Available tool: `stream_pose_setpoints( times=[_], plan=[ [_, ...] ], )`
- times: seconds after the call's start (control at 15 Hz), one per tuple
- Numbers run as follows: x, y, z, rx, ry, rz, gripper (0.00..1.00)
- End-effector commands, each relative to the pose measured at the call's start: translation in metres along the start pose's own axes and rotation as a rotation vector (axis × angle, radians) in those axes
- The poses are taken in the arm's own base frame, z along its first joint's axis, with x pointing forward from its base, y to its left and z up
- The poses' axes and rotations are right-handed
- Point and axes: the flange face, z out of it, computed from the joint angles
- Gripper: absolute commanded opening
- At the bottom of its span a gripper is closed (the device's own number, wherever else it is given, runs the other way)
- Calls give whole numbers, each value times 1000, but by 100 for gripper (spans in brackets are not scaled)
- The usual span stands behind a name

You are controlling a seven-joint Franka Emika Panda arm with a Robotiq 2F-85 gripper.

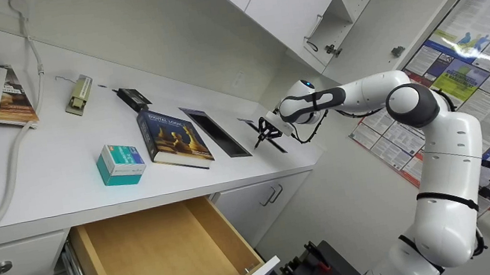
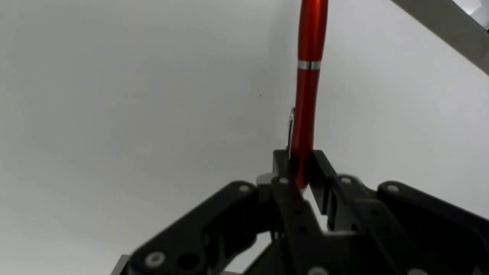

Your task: Open the drawer, take the pen out and put it on the table, the close the drawer

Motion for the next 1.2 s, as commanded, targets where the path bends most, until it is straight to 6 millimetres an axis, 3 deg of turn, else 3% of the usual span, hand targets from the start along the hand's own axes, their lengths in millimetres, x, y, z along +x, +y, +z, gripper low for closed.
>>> stream_pose_setpoints(
  times=[0.0,0.13,0.27,0.47,0.73,0.93,1.13],
  plan=[
    [19,-4,14,-29,-22,87,4],
    [26,-3,18,-40,-32,100,4],
    [31,-2,18,-52,-34,99,44],
    [35,-2,11,-74,-61,85,66],
    [25,-7,-21,-14,-97,10,96],
    [5,-12,-51,0,-129,-117,100],
    [-31,-14,-83,7,-187,-291,100]
  ],
)
